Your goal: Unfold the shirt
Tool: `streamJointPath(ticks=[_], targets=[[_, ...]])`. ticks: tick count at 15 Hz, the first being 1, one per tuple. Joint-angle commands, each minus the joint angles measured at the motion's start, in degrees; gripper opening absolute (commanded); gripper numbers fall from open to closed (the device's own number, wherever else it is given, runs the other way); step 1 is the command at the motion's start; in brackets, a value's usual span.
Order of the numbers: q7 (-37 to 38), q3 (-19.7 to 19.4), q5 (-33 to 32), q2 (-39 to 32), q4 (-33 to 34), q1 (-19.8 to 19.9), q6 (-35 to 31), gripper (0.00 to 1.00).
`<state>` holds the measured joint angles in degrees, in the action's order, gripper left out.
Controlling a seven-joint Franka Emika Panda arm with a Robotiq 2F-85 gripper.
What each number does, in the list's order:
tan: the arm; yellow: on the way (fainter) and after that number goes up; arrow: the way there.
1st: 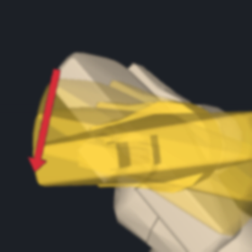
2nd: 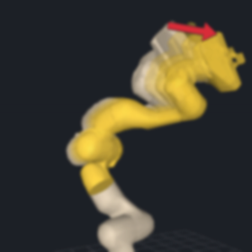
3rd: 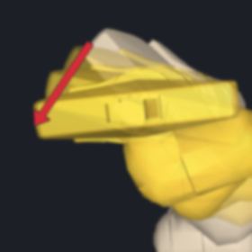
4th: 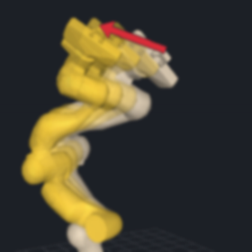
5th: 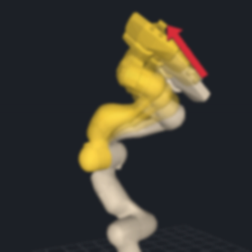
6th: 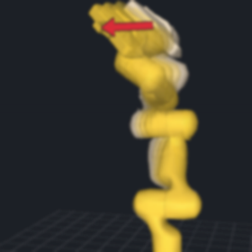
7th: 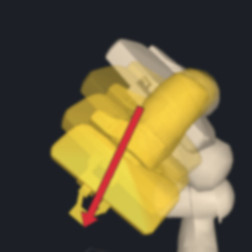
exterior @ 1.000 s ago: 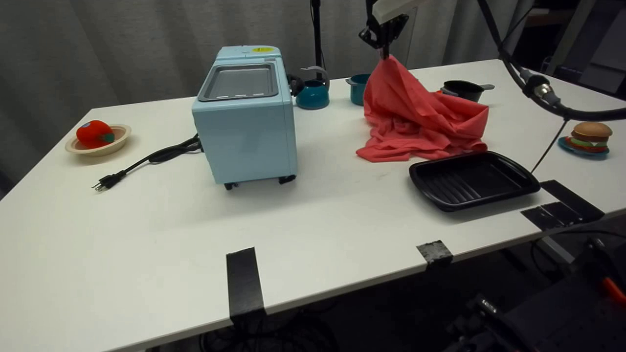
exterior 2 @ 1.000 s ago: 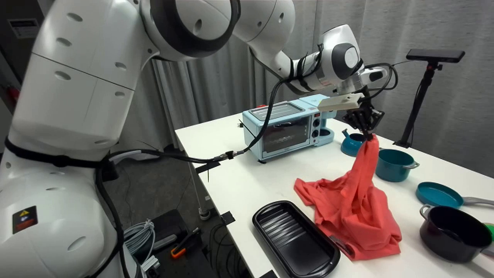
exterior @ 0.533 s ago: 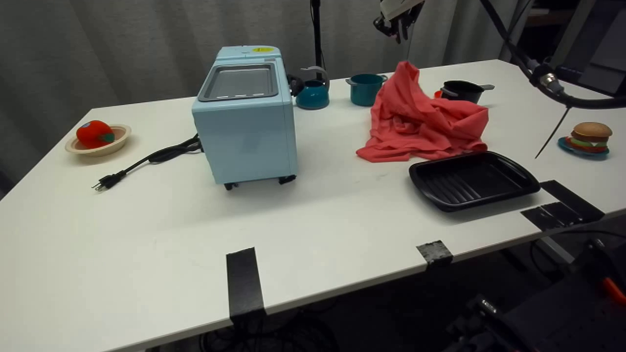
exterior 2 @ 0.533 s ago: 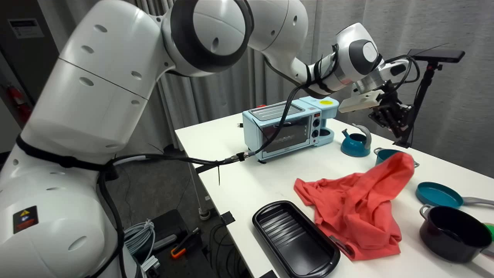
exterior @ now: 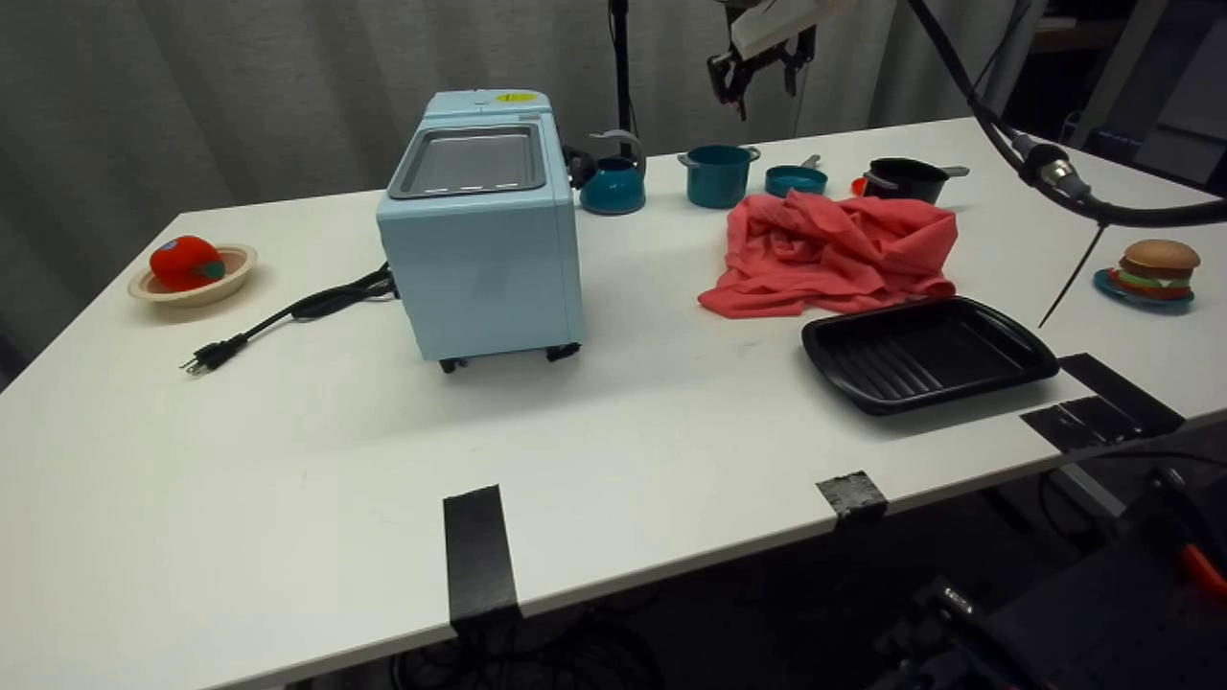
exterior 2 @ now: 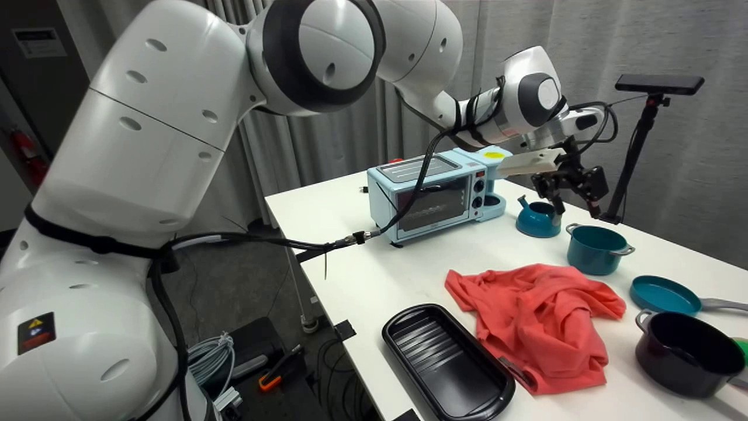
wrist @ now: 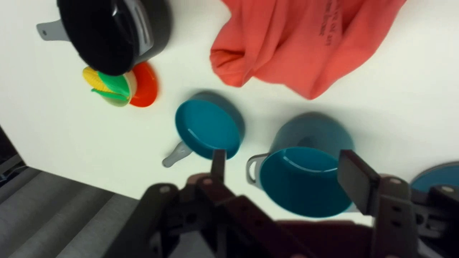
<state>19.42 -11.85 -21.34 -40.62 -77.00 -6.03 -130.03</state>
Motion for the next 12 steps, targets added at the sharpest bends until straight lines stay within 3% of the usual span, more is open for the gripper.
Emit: streamJointPath(ticks=[1, 7, 12], targets=[[-7.9, 4.7, 4.5, 7.5, -10.7, 1.6, 2.3, 1.0], [-14.7, 7.4, 8.0, 13.9, -22.2, 3.2, 9.5, 1.0], [-15.1, 6.7, 7.1, 18.3, -30.9, 4.8, 9.5, 1.0]])
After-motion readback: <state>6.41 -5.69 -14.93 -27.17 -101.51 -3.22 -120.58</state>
